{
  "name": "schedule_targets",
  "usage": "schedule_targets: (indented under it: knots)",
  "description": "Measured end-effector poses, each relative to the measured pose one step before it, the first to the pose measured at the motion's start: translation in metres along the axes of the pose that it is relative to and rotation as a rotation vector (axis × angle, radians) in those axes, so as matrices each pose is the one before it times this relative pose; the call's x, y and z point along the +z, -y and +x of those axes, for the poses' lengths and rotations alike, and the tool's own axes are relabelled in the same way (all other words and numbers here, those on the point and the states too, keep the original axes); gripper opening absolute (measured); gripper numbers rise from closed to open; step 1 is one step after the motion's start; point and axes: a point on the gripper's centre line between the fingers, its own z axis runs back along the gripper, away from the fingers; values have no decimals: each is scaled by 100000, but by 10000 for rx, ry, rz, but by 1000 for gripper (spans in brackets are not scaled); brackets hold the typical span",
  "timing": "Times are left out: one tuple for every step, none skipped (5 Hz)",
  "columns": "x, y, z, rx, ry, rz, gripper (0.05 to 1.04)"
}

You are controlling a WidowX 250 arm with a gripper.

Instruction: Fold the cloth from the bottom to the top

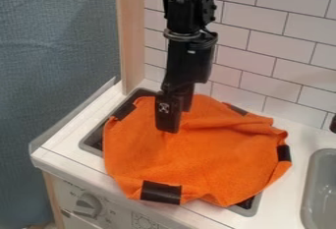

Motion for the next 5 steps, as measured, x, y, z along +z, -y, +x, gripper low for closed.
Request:
schedule_targets:
  knots:
    - [-881, 206, -123, 220, 19, -315, 999]
    - [40, -1257, -1864, 1705, 504, 135, 999]
    - [-441, -2360, -1637, 2064, 131, -126, 999]
    - [33, -2738, -1636, 2326, 303, 422, 999]
    - [130, -2886, -1930, 2051, 61, 1037, 999]
